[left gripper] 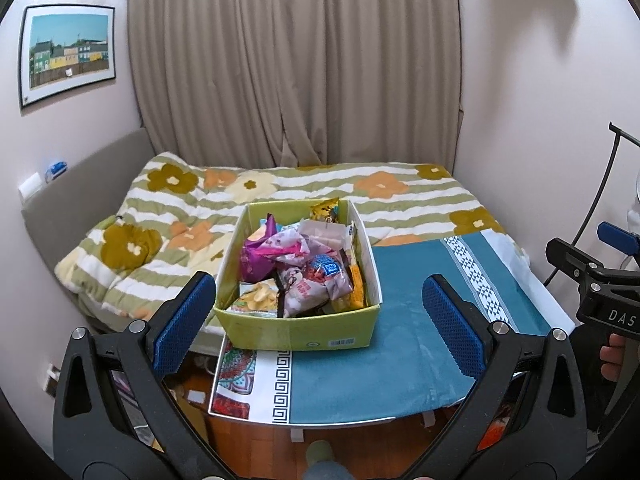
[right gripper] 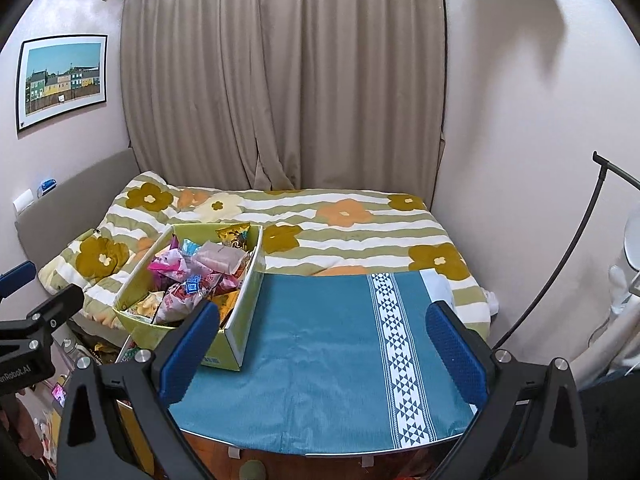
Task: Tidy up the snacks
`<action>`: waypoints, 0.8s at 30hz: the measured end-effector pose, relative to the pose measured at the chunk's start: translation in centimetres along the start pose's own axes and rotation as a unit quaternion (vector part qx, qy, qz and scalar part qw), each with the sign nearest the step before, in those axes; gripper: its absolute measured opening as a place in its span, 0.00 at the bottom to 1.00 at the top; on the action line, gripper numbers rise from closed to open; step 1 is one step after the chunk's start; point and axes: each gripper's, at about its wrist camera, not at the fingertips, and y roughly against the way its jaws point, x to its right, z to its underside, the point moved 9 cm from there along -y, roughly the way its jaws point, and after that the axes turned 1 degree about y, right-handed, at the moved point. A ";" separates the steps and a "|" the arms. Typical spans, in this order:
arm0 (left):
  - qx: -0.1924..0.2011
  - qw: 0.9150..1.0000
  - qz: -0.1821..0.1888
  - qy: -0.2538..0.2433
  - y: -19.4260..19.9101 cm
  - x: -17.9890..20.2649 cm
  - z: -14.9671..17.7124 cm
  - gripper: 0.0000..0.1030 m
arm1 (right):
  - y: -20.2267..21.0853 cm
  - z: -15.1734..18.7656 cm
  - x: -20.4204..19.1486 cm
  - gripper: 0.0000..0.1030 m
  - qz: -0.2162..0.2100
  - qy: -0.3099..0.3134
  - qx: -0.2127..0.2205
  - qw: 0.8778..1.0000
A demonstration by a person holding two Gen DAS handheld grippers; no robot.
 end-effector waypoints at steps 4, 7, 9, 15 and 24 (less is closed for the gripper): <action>0.001 1.000 0.000 0.000 0.0 0.0 0.0 1.00 | 0.0 0.0 0.2 1.00 -0.001 0.000 0.000 1.000; 0.002 1.000 0.001 -0.001 0.1 0.2 -0.2 1.00 | 0.0 0.0 0.2 1.00 0.001 0.000 0.001 1.000; 0.003 1.000 0.002 -0.001 0.1 0.3 -0.3 1.00 | 0.2 0.1 0.1 1.00 0.001 -0.002 0.000 1.000; 0.006 1.000 0.004 0.000 0.1 0.3 -0.5 1.00 | 0.2 0.1 0.2 1.00 0.001 -0.002 0.001 1.000; 0.009 1.000 0.006 -0.003 0.0 0.8 -0.7 1.00 | 0.2 0.1 0.4 1.00 0.002 -0.002 0.000 1.000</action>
